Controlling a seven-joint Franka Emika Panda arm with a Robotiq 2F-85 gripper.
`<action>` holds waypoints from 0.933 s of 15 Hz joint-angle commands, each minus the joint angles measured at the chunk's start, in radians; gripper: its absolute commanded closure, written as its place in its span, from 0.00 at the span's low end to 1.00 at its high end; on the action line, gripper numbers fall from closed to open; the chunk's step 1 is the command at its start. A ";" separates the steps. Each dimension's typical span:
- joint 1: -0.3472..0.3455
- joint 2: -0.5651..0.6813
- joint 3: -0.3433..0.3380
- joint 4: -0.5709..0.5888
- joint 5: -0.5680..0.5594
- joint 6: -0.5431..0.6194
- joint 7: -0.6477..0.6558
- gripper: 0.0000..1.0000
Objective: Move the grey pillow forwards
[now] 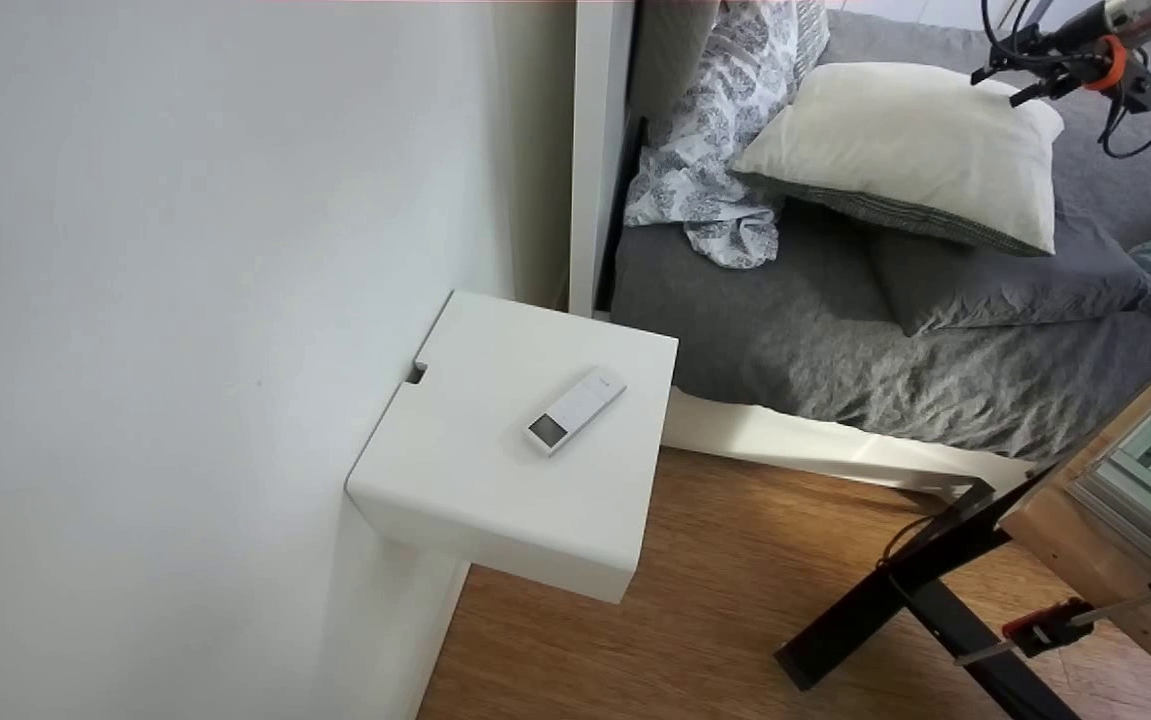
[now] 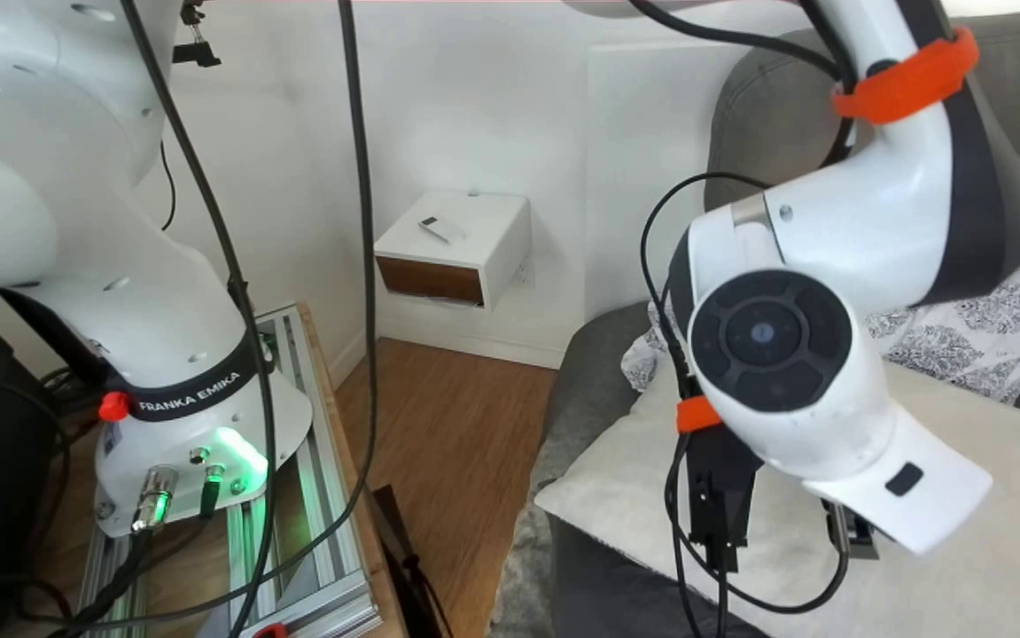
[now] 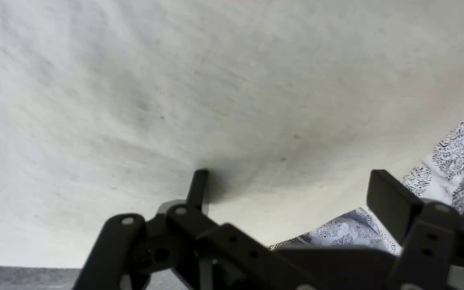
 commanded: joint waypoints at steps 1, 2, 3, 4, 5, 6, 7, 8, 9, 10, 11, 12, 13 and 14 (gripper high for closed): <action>0.094 -0.081 0.035 -0.052 -0.083 0.204 0.064 0.00; 0.138 -0.091 0.023 -0.066 -0.109 0.240 0.095 0.00; 0.161 -0.115 0.028 -0.088 -0.165 0.274 0.140 0.00; 0.189 -0.138 0.027 -0.113 -0.222 0.306 0.191 0.00; 0.220 -0.165 0.019 -0.150 -0.301 0.339 0.266 0.00; 0.255 -0.203 0.001 -0.197 -0.386 0.360 0.337 0.00; 0.297 -0.232 -0.031 -0.244 -0.461 0.362 0.404 0.00; 0.349 -0.273 -0.078 -0.295 -0.538 0.373 0.474 0.00; 0.390 -0.295 -0.124 -0.326 -0.613 0.380 0.541 0.00; 0.442 -0.317 -0.186 -0.362 -0.689 0.363 0.596 0.00; 0.485 -0.347 -0.245 -0.391 -0.765 0.356 0.650 0.00; 0.528 -0.378 -0.308 -0.418 -0.842 0.349 0.696 0.00; 0.575 -0.405 -0.378 -0.442 -0.913 0.339 0.735 0.00; 0.625 -0.429 -0.453 -0.459 -0.985 0.321 0.769 0.00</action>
